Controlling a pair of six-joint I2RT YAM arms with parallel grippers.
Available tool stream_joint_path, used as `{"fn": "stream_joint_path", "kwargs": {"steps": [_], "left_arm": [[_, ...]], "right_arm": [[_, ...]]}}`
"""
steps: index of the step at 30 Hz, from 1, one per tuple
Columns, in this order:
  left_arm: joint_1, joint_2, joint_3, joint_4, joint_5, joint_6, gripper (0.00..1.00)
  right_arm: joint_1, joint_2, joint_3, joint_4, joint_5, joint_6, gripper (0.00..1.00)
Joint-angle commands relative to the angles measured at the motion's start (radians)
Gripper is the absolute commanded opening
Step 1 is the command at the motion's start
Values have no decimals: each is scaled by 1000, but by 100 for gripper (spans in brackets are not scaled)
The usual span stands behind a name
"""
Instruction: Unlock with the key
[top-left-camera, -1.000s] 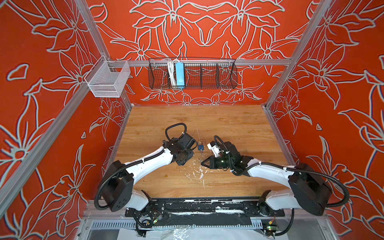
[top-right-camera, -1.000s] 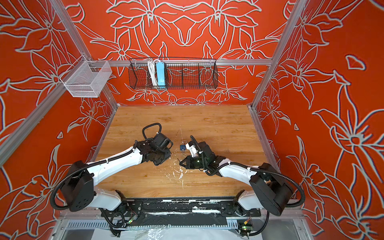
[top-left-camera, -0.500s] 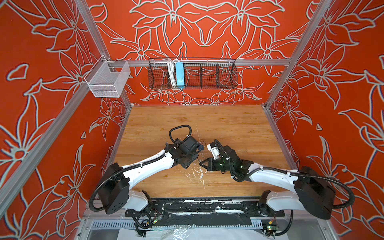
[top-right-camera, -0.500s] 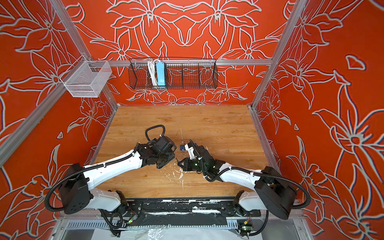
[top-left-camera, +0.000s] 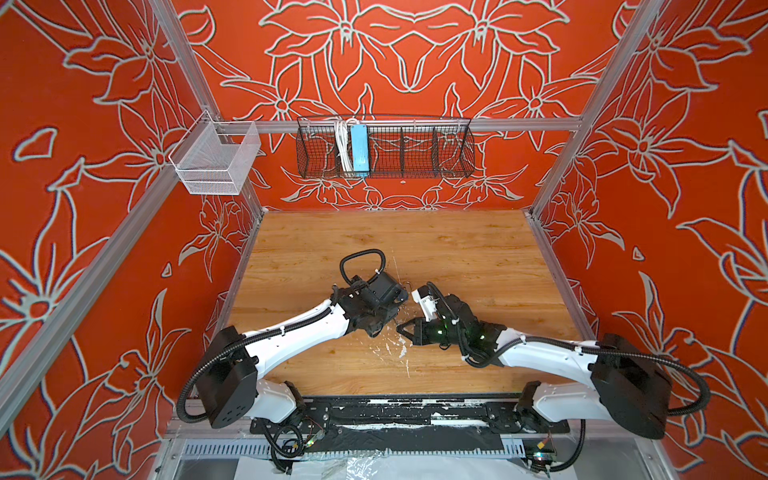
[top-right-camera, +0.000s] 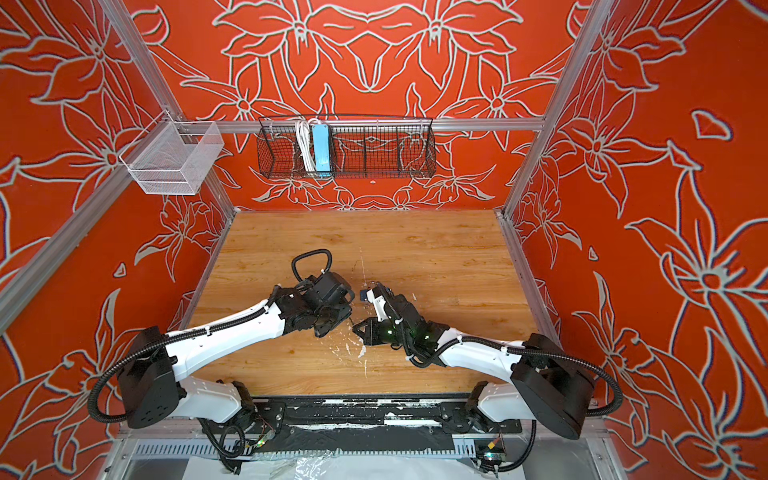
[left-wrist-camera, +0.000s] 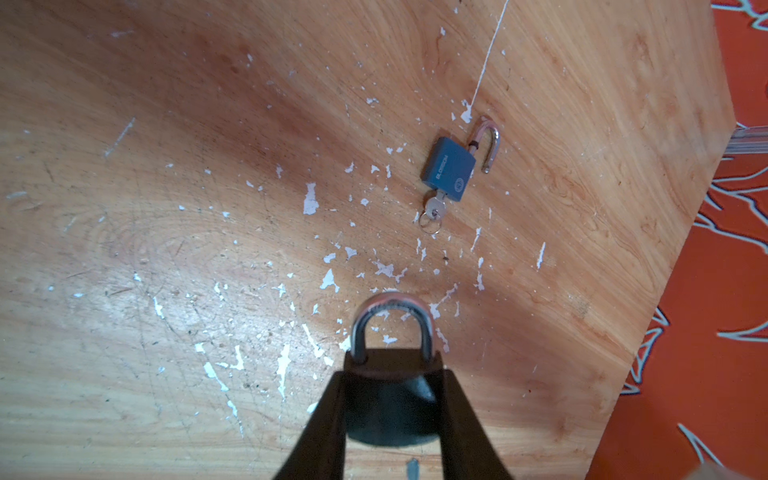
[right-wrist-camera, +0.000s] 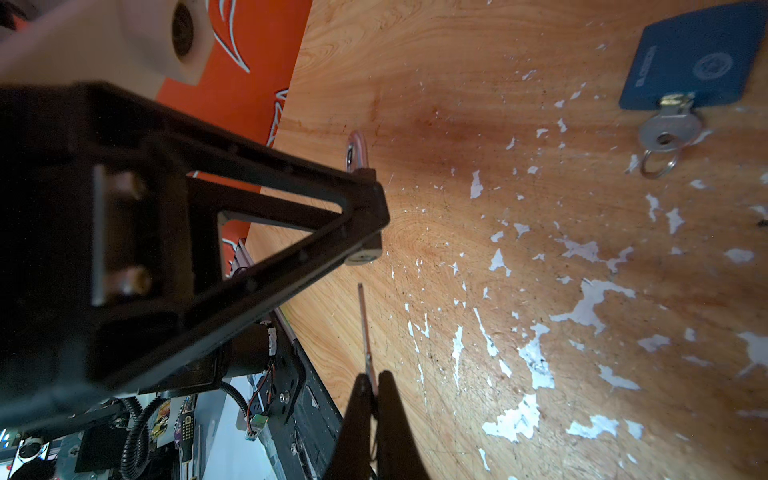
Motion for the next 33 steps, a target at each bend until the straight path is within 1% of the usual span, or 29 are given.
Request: {"fn": "stream_joint_path", "kwargs": {"steps": [1, 7, 14, 33], "left_arm": [[-9, -19, 30, 4, -24, -2, 17], [-15, -18, 32, 6, -26, -2, 16], [-18, -14, 37, 9, -21, 1, 16], [-19, -17, 35, 8, -13, 7, 15]], "right_arm": [[5, 12, 10, 28, 17, -9, 0], [5, 15, 8, 49, 17, -6, 0], [5, -1, 13, 30, 43, -22, 0], [6, 25, 36, 43, 64, -25, 0]]}}
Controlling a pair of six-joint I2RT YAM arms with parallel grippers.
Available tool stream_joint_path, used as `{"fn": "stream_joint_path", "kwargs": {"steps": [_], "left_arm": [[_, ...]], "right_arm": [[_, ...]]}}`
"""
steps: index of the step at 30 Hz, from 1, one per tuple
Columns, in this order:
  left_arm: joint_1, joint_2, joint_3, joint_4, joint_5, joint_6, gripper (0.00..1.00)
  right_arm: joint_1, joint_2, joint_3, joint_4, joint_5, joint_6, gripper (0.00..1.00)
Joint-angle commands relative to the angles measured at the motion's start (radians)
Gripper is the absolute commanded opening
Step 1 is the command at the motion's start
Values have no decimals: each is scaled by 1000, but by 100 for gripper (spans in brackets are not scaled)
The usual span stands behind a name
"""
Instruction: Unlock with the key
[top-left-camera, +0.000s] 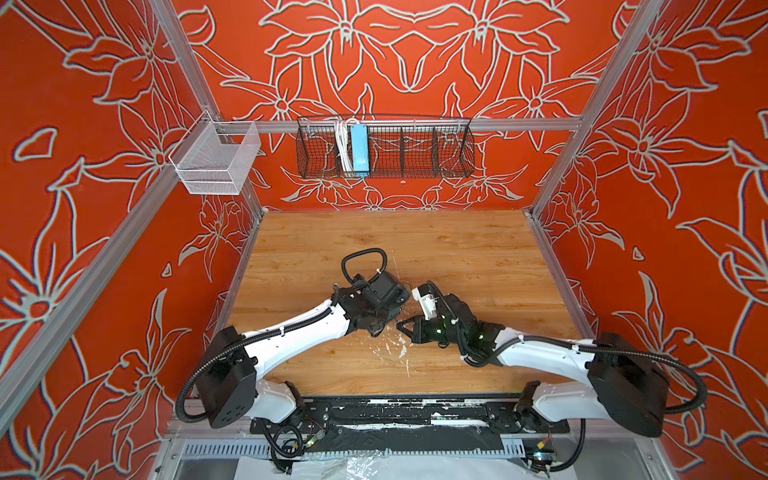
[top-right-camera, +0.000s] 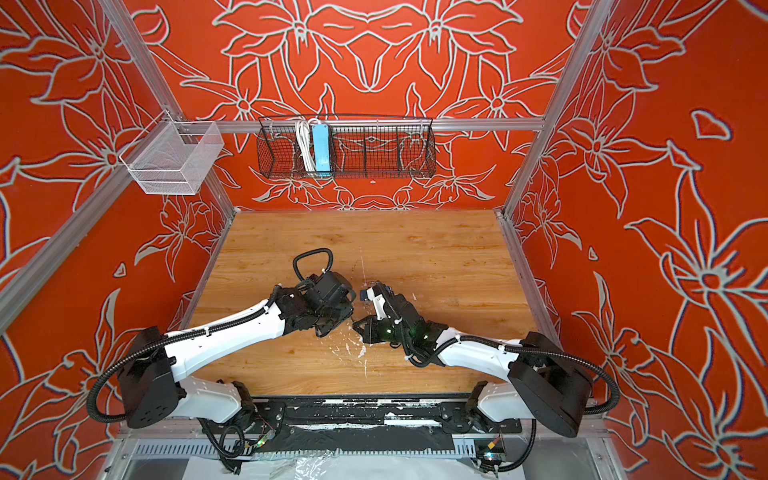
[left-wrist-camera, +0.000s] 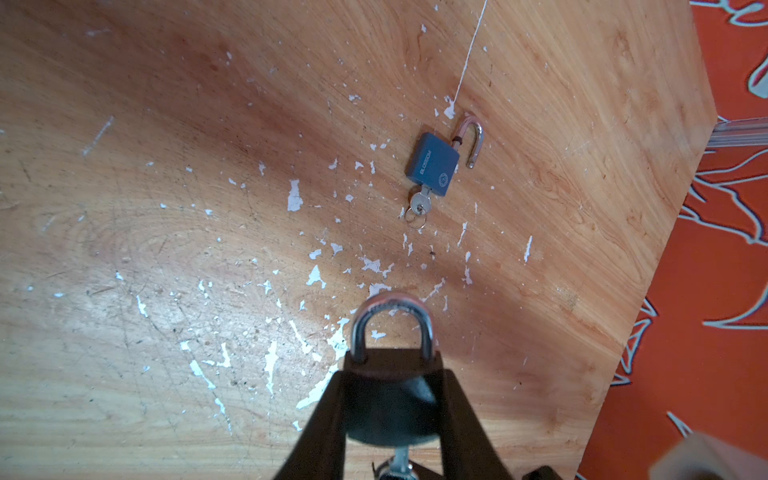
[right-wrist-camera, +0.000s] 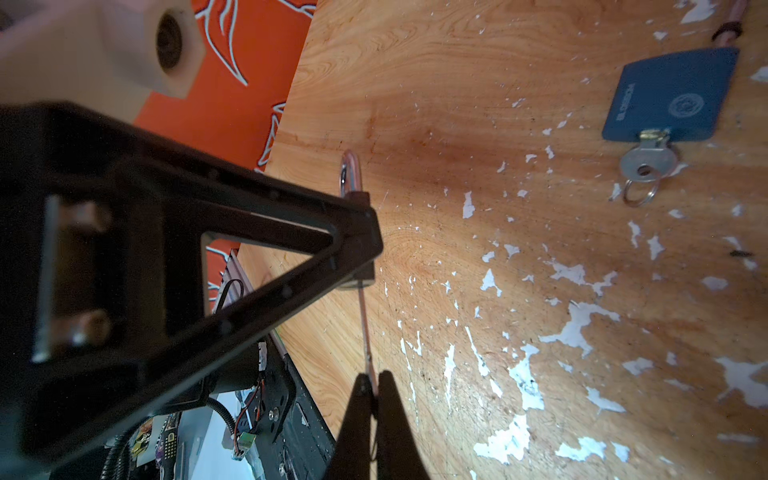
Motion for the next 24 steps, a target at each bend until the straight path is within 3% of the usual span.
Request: {"fn": "stream_joint_path", "kwargs": {"steps": [1, 16, 24], "left_arm": [[-9, -17, 28, 2, -9, 4, 14], [-15, -12, 38, -28, -29, 12, 10], [-17, -10, 32, -36, -42, 4, 9]], "right_arm": [[5, 14, 36, 16, 22, -6, 0], [0, 35, 81, -9, 15, -24, 0], [-49, 24, 74, -4, -20, 29, 0]]}}
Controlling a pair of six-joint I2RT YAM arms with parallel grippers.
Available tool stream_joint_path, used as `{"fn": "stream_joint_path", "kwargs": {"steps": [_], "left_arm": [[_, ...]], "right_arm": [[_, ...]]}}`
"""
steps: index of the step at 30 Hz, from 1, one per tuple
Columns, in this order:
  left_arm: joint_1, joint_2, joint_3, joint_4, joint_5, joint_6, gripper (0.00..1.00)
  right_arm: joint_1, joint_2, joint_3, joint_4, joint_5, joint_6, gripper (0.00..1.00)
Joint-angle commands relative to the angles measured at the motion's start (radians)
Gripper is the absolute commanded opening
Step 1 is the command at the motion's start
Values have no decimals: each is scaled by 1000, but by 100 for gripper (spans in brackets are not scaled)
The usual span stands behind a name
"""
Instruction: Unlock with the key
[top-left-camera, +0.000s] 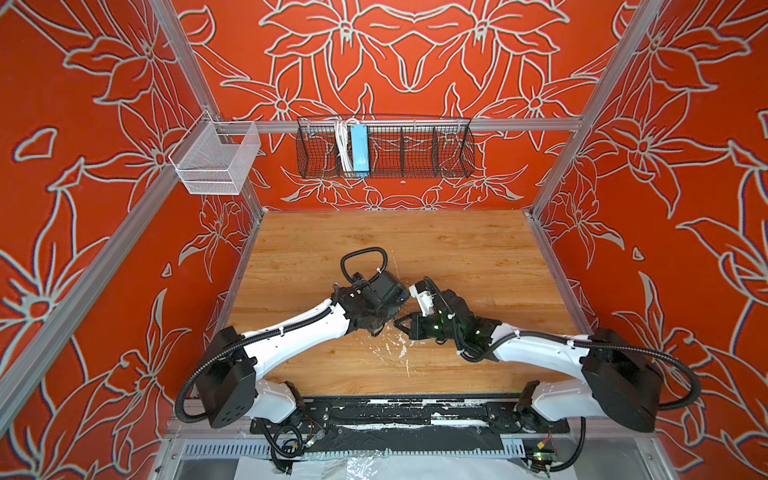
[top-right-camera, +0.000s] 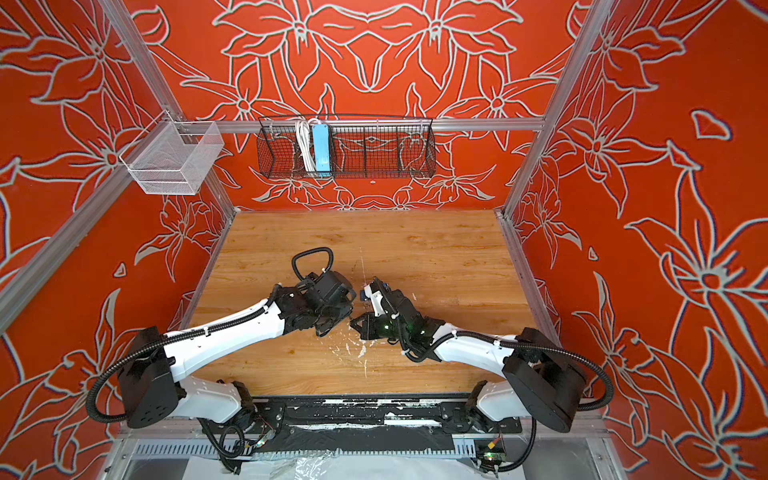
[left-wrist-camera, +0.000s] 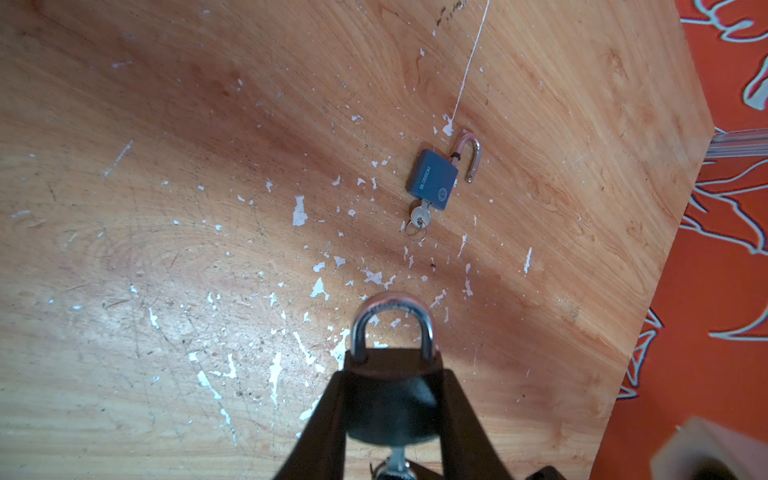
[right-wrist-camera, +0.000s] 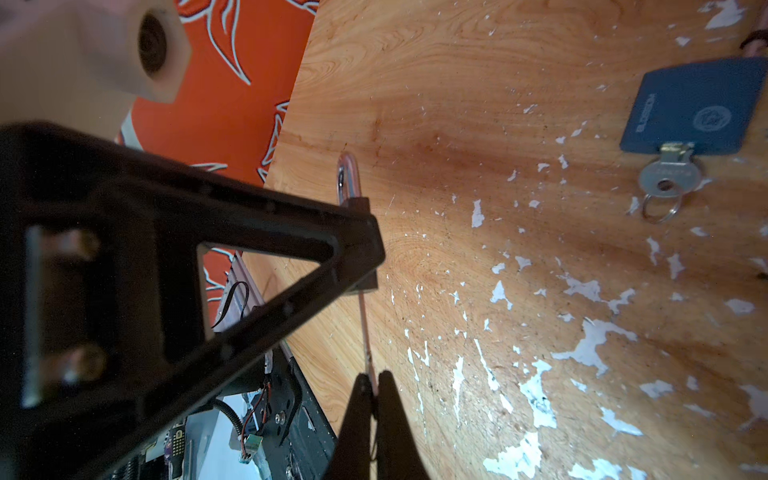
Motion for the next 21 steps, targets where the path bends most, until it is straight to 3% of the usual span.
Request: {"fn": "stream_joint_path", "kwargs": {"steps": [1, 12, 21], "left_arm": [[-14, -12, 19, -17, -1, -5, 9], [-16, -10, 24, -28, -7, -17, 8], [-19, -18, 15, 3, 12, -26, 7]], "right_arm": [[-19, -13, 34, -6, 14, 21, 0], [-18, -39, 57, -110, 86, -9, 0], [-39, -53, 73, -132, 49, -51, 0]]}}
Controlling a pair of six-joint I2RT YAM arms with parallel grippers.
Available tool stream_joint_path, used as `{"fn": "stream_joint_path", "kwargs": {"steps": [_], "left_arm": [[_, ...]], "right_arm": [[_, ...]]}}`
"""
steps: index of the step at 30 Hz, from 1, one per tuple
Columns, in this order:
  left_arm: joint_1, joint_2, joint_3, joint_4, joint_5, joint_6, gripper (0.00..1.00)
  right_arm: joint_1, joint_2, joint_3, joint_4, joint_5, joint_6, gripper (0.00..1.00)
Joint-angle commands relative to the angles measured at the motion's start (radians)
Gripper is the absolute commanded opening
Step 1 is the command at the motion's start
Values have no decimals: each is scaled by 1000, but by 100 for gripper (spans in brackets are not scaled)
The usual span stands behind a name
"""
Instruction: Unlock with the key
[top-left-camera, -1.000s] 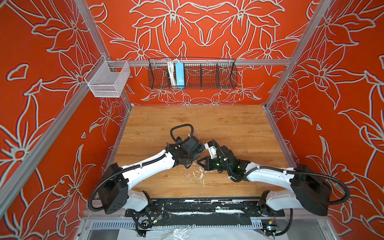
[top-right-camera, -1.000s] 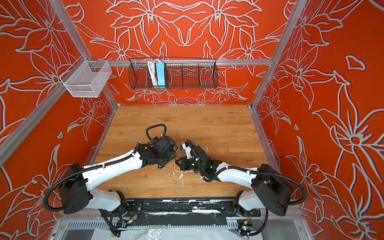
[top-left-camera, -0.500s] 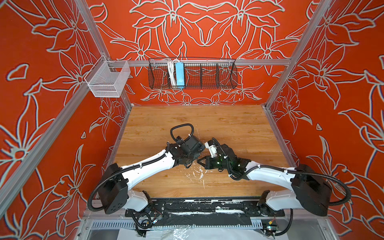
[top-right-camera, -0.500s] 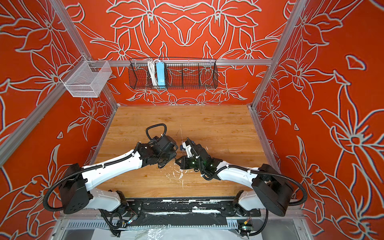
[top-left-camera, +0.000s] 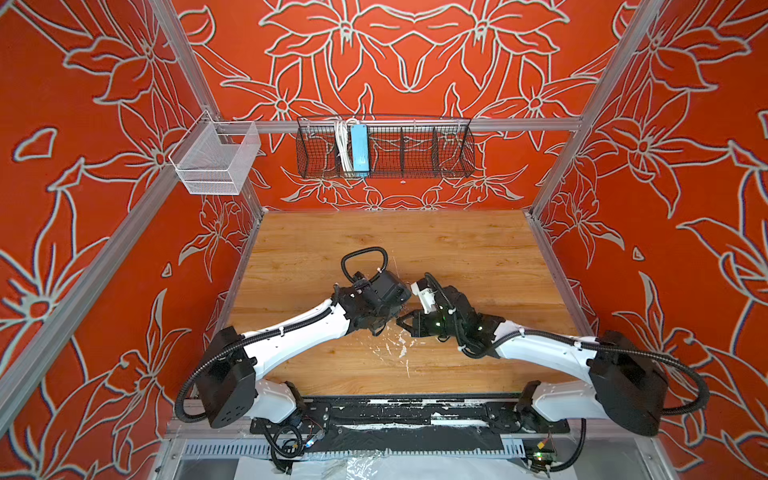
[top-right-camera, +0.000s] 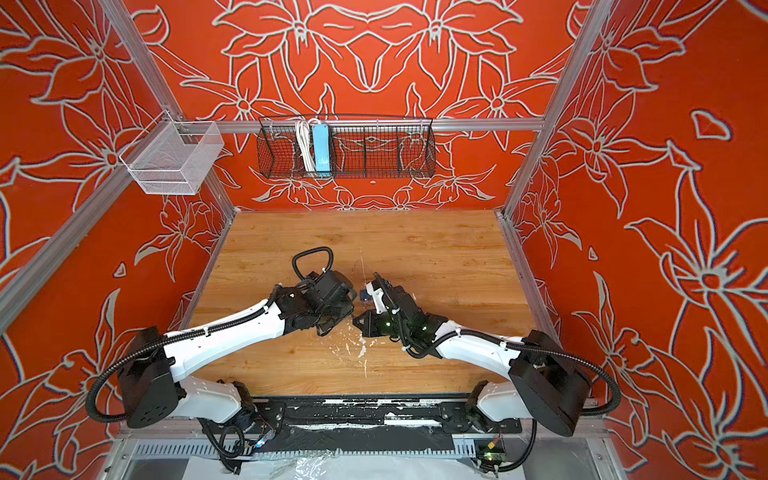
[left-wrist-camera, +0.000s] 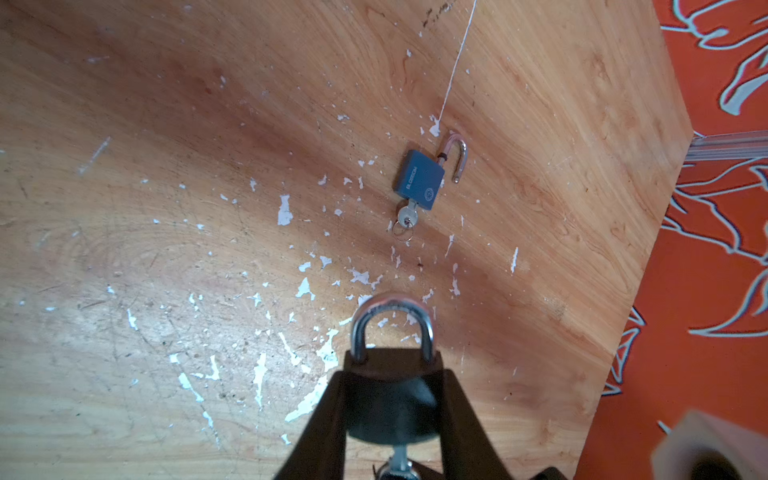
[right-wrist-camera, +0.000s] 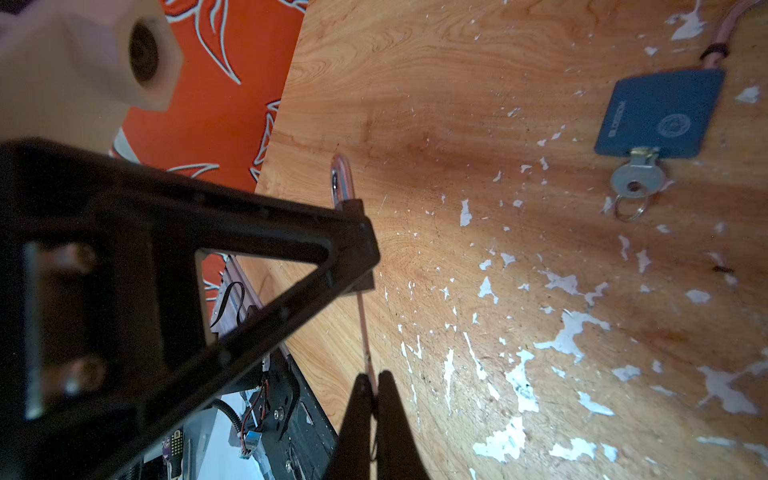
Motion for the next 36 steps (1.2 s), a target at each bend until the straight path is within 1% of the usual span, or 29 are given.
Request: {"fn": "stream_joint_path", "kwargs": {"steps": [1, 4, 10, 12, 14, 18, 20, 22, 24, 26, 30, 33, 36], "left_arm": [[-14, -16, 10, -18, 19, -17, 7], [-14, -17, -5, 17, 51, -30, 7], [-16, -19, -4, 39, 78, -31, 6], [-16, -18, -2, 42, 85, -30, 6], [-17, -19, 3, 30, 83, -26, 5], [-19, -22, 3, -11, 49, -26, 5], [-20, -28, -5, -4, 49, -25, 4], [-20, -27, -7, -8, 46, -25, 3], [-20, -28, -9, -15, 44, -27, 3], [-20, -30, -11, -13, 50, -29, 3], [-20, -35, -27, 17, 77, -32, 2], [-20, -35, -26, 29, 95, -32, 1], [-20, -35, -33, 61, 125, -39, 0]], "right_arm": [[-17, -24, 51, -47, 49, -44, 0], [-8, -24, 76, -96, 76, -107, 0], [-5, 9, 89, -57, 31, -127, 0], [-5, 17, 80, 2, 5, -101, 0], [-15, 25, 59, 99, -50, -58, 0], [-66, 47, 18, 270, -163, 75, 0], [-83, 54, 7, 313, -189, 123, 0], [-90, 54, 8, 322, -199, 140, 0], [-88, 43, 27, 258, -185, 99, 0], [-78, 24, 47, 146, -135, 24, 0], [-56, -9, 73, -7, -29, -126, 0], [-42, -19, 91, -60, 5, -207, 0], [-26, -18, 117, -92, 11, -269, 0]]}}
